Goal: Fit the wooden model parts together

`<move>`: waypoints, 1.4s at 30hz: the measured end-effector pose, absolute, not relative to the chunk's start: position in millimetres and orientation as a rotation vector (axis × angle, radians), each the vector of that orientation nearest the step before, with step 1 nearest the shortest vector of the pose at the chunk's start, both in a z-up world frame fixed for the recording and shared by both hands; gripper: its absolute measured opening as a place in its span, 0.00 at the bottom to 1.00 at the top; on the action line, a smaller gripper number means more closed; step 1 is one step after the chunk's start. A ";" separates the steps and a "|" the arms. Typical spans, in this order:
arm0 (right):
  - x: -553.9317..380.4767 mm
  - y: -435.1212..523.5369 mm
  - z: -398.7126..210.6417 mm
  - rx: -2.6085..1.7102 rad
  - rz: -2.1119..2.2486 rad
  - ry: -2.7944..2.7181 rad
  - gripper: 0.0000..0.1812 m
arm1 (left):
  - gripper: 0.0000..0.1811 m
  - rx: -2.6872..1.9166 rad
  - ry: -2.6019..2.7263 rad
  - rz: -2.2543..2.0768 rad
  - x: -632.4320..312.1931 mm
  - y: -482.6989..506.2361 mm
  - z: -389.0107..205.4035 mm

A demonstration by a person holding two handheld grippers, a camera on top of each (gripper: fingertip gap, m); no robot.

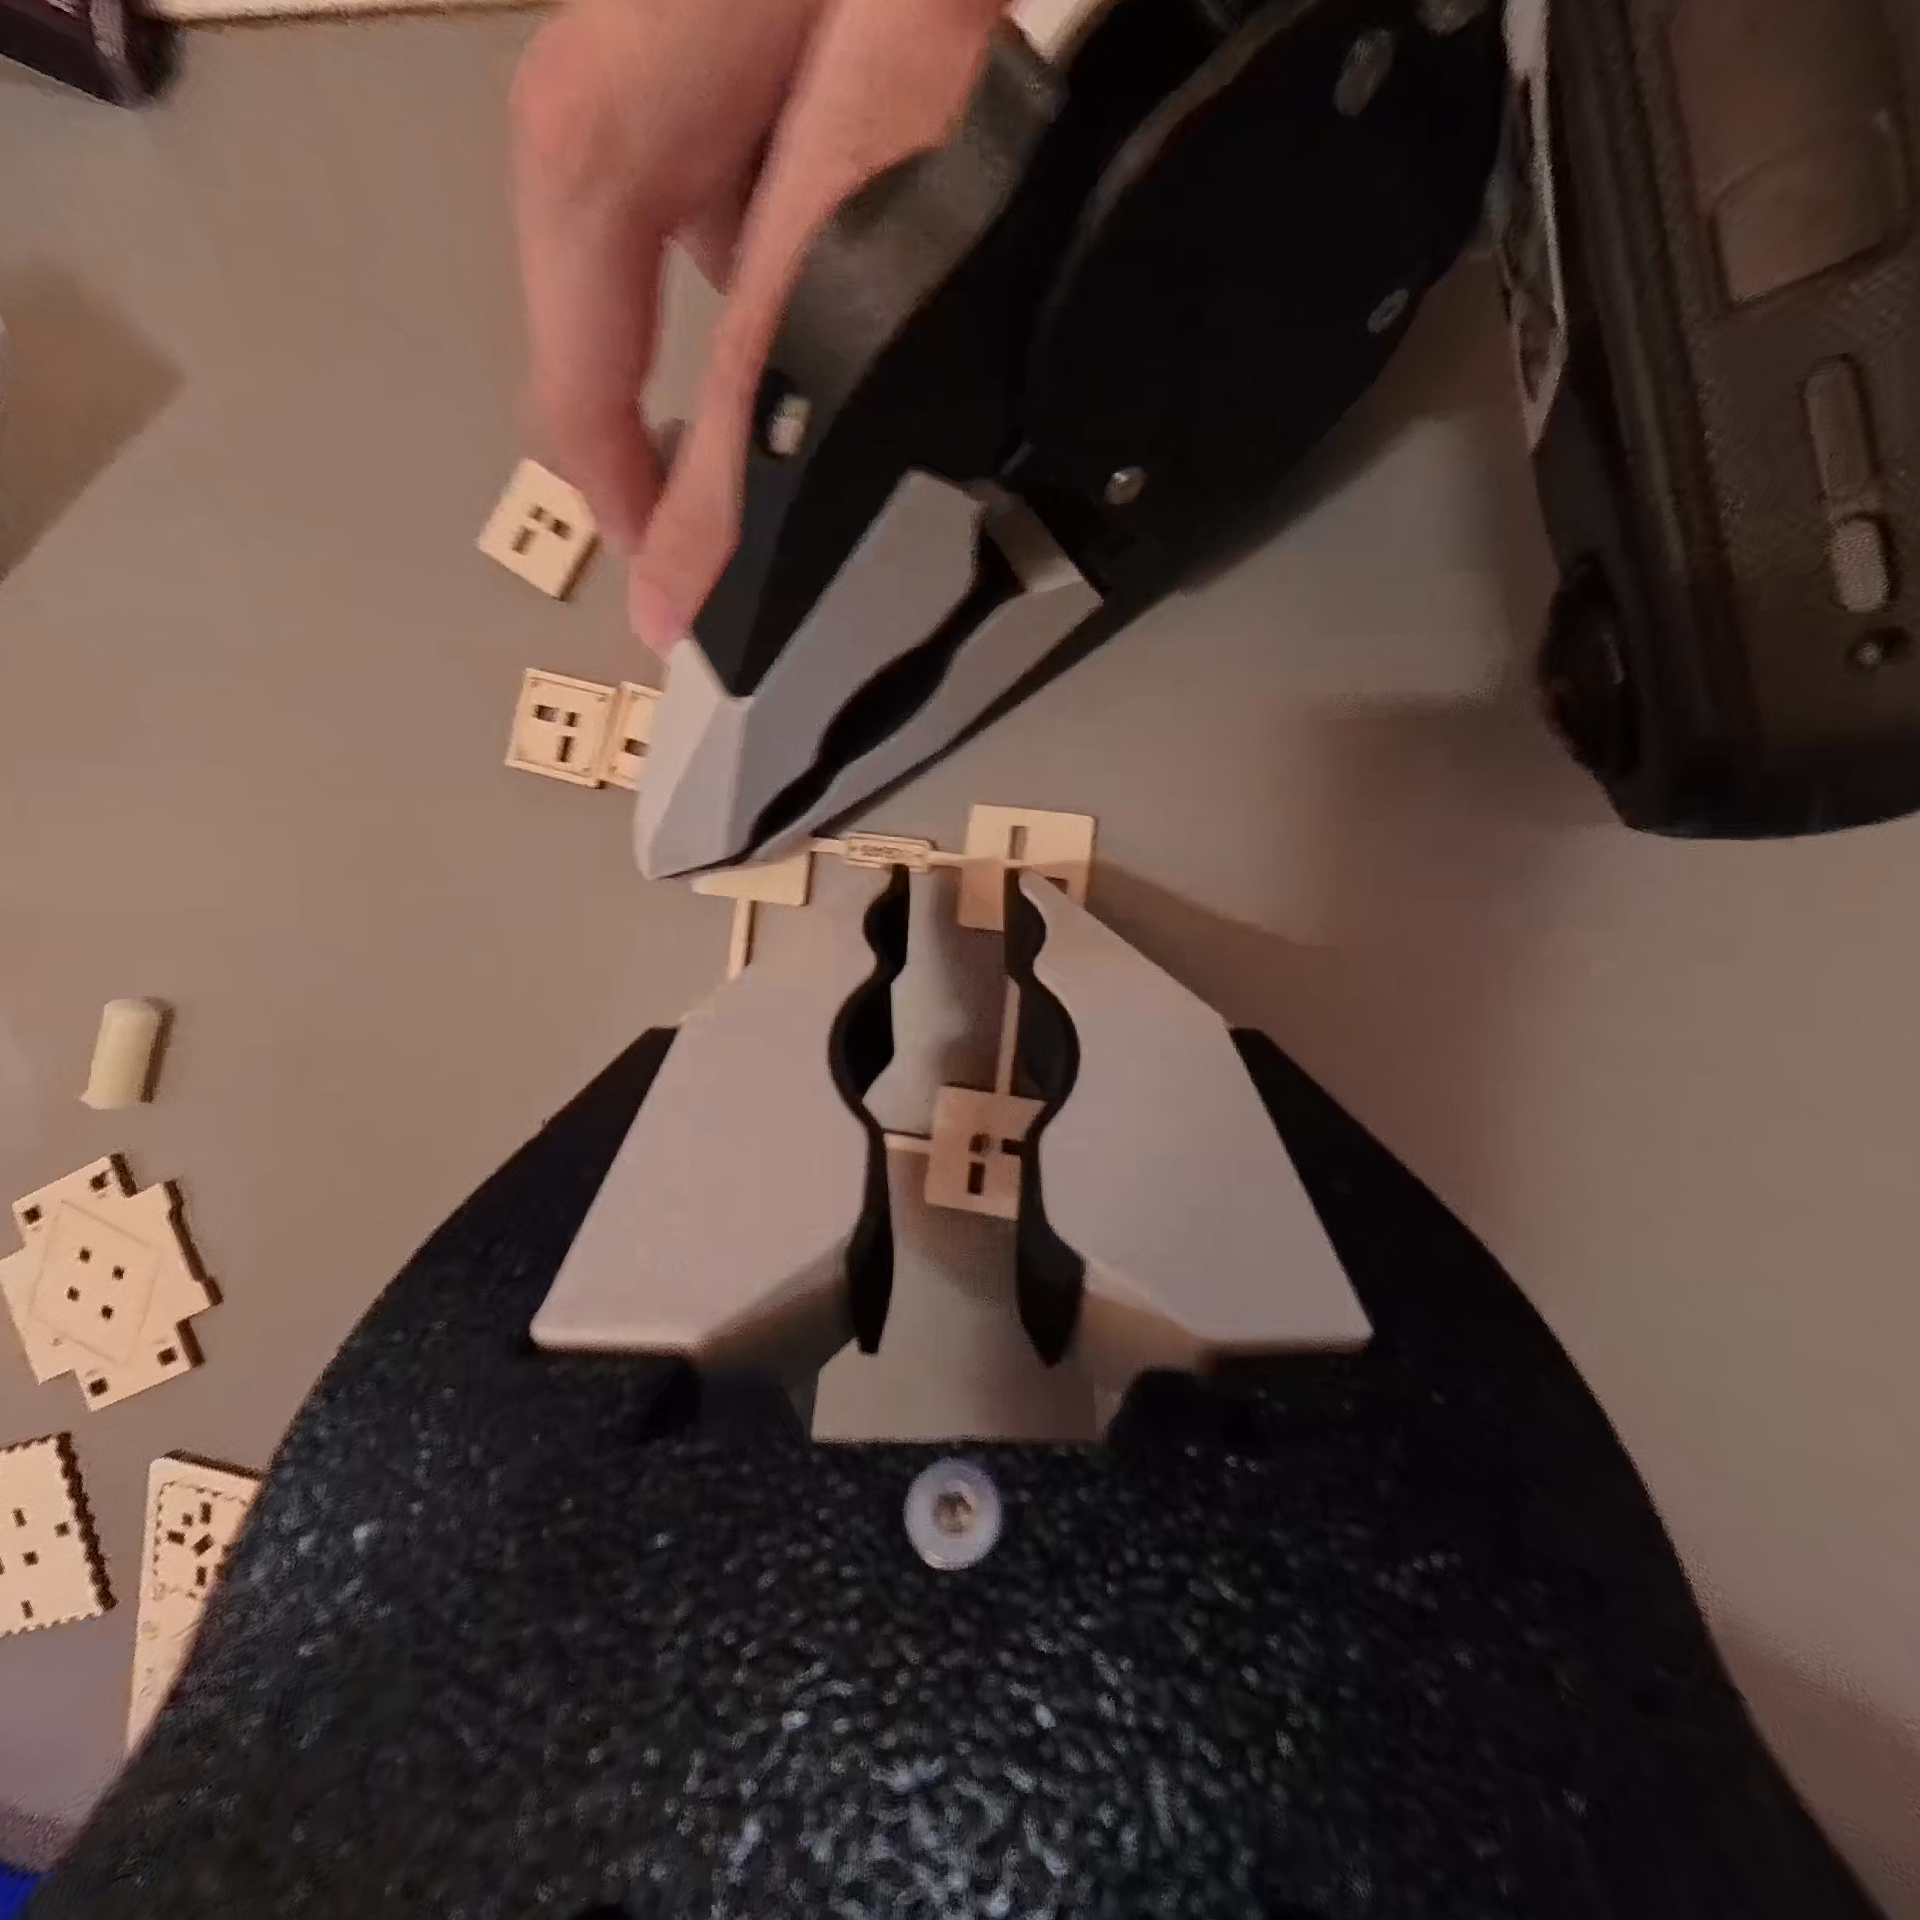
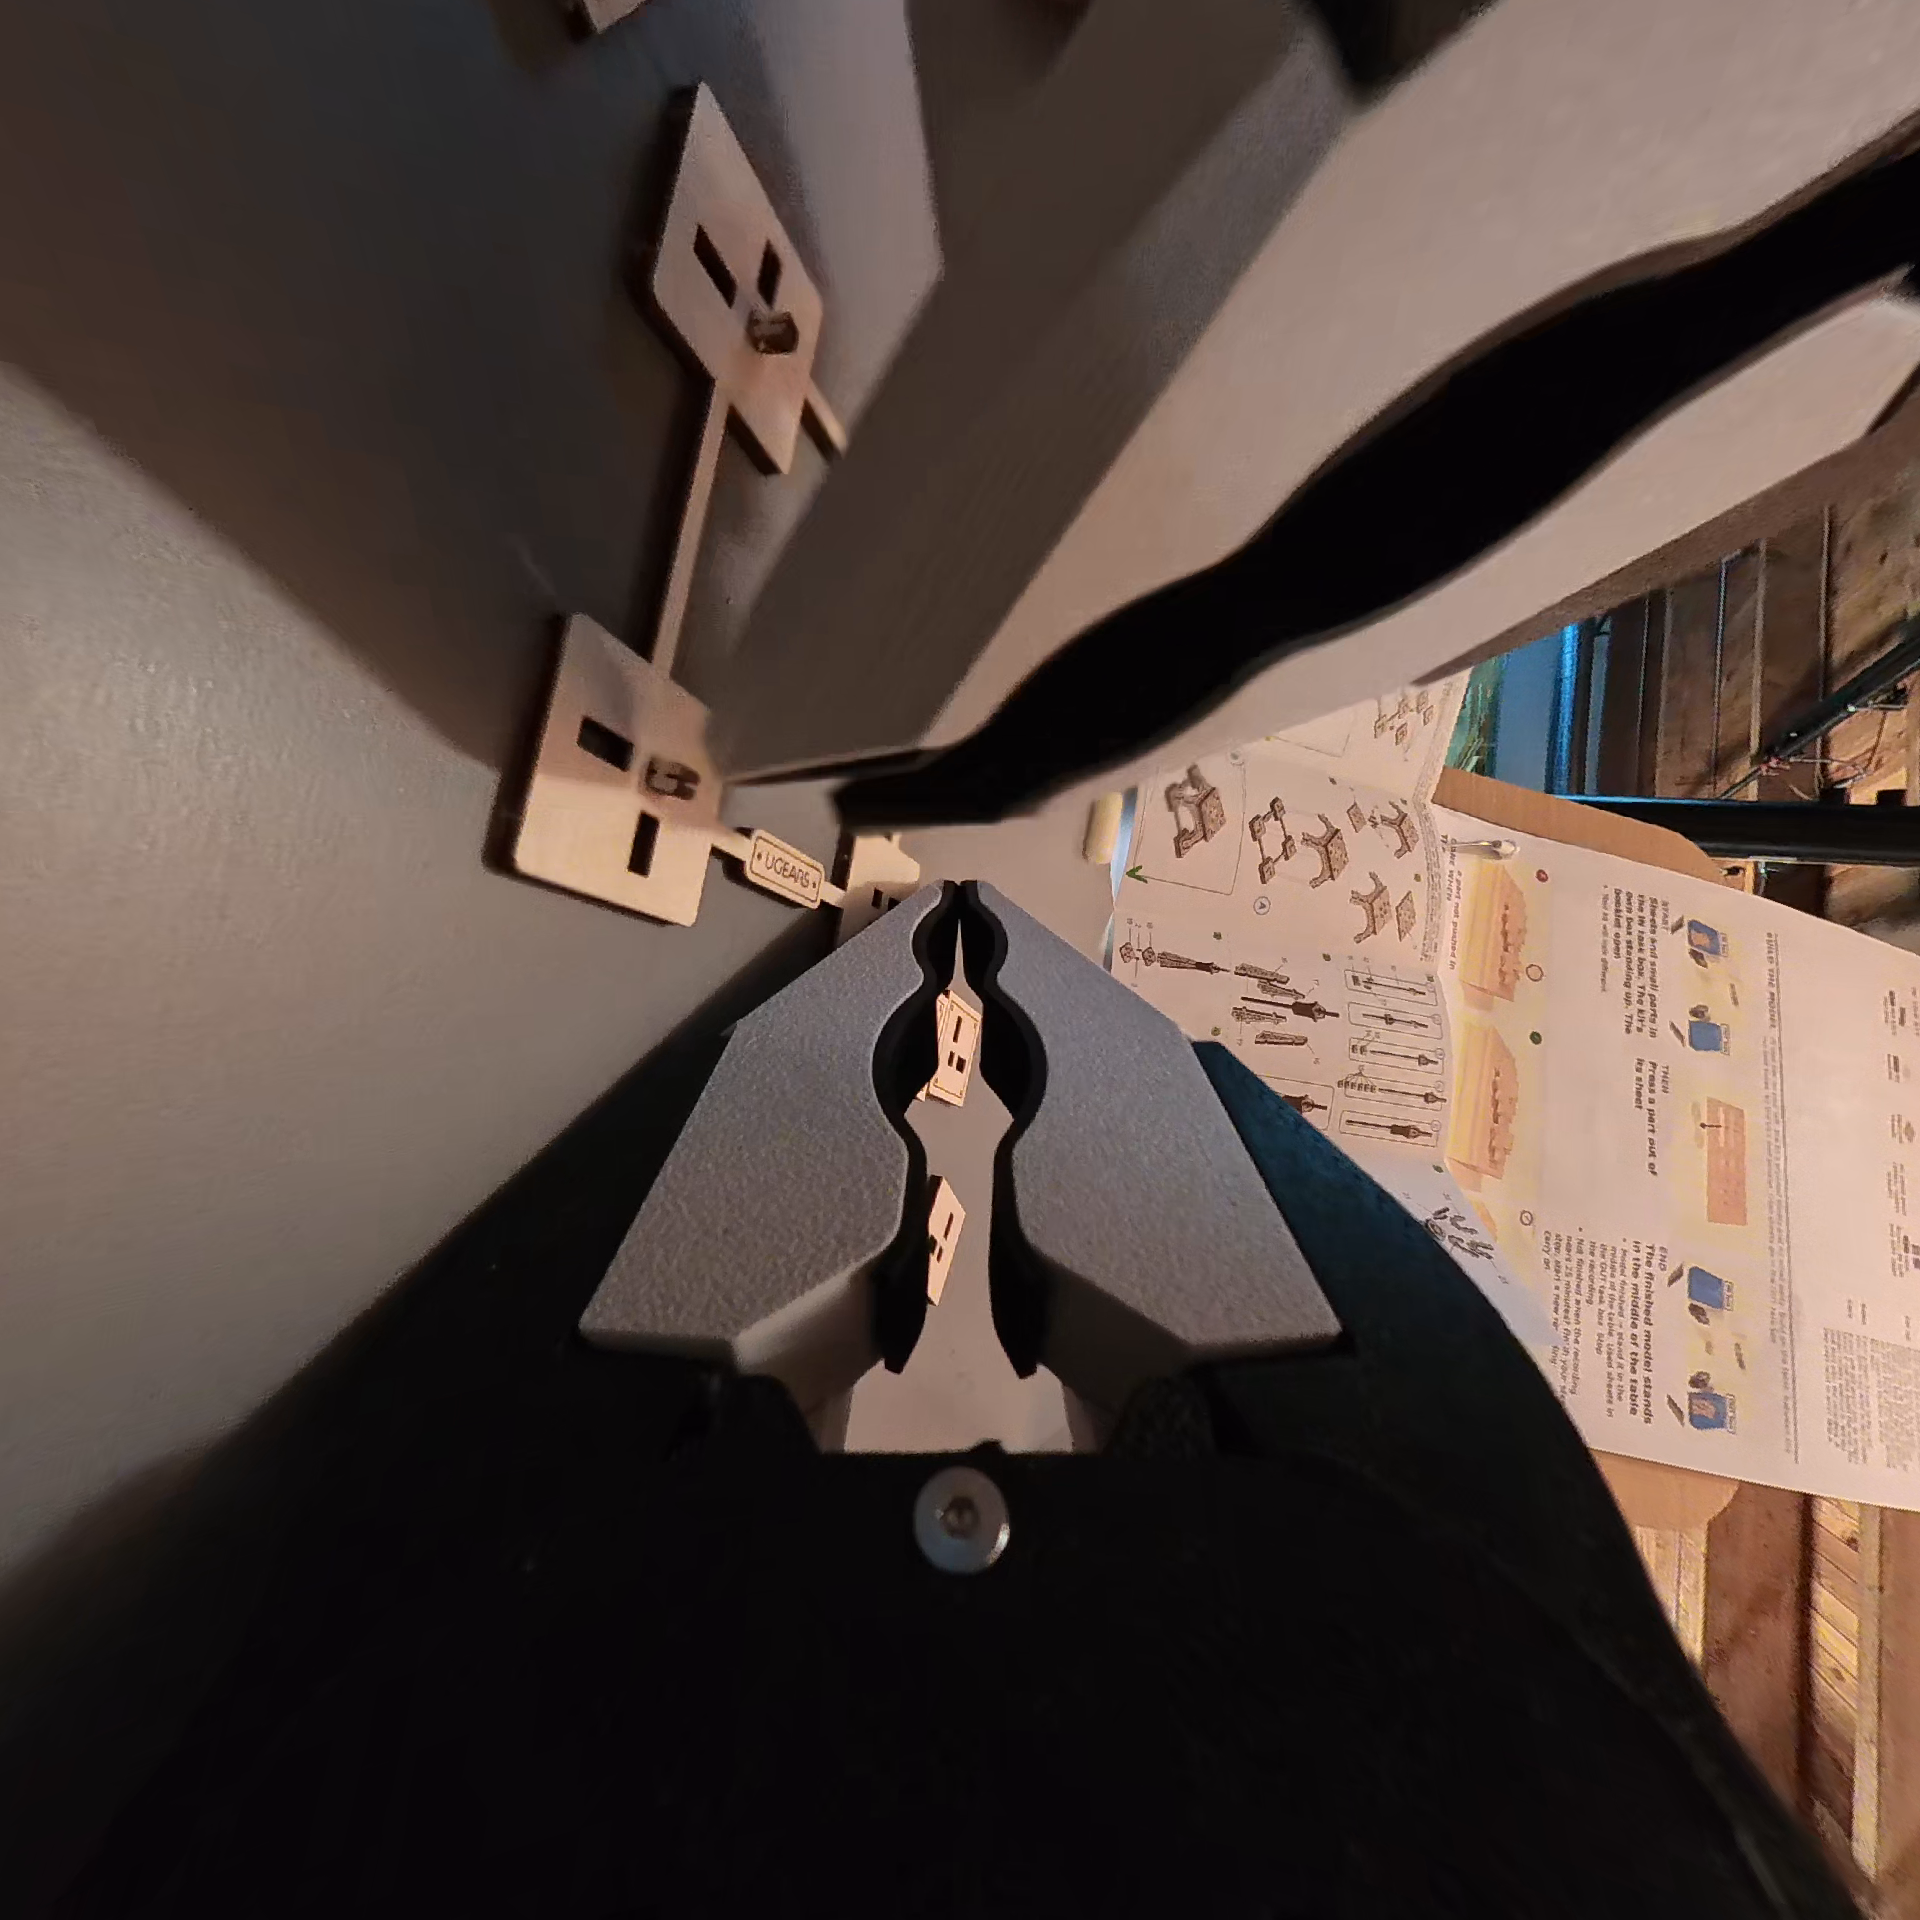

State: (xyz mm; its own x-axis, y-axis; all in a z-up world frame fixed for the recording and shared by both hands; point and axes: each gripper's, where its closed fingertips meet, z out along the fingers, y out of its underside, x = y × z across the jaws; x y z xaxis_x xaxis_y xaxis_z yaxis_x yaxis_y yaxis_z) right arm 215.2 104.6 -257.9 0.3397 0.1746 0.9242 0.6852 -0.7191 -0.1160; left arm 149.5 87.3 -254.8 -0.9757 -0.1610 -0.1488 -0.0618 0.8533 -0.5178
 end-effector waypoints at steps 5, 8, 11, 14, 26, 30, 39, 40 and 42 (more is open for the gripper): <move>214.9 104.0 -257.4 -2.103 -1.344 -0.698 0.00 | 0.13 -0.370 2.571 -1.081 194.3 105.2 -229.9; 214.8 101.7 -256.9 -2.103 -1.327 -0.666 0.00 | 0.17 -0.503 2.313 -1.184 230.9 129.4 -211.3; 216.6 97.7 -251.2 -2.089 -1.294 -0.578 0.06 | 0.17 -0.581 2.036 -1.218 257.8 153.7 -191.1; 223.2 90.6 -240.6 -2.045 -1.259 -0.424 0.09 | 0.17 -0.592 1.829 -1.105 268.3 177.2 -177.9; 278.4 38.6 -208.8 -1.916 -1.347 0.104 0.16 | 0.22 -0.609 1.779 -0.571 273.5 227.7 -201.2; 282.9 36.4 -209.8 -1.927 -1.374 0.131 0.20 | 0.22 -0.646 1.833 -0.597 271.8 222.3 -212.8; 283.8 37.1 -211.3 -1.927 -1.407 0.099 0.25 | 0.22 -0.594 1.894 -0.575 265.4 205.9 -223.1; 283.1 37.6 -211.5 -1.926 -1.407 0.093 0.25 | 0.22 -0.593 1.906 -0.565 265.4 206.2 -225.6; 281.1 39.0 -212.0 -1.925 -1.406 0.071 0.25 | 0.22 -0.594 1.919 -0.553 265.8 206.8 -229.6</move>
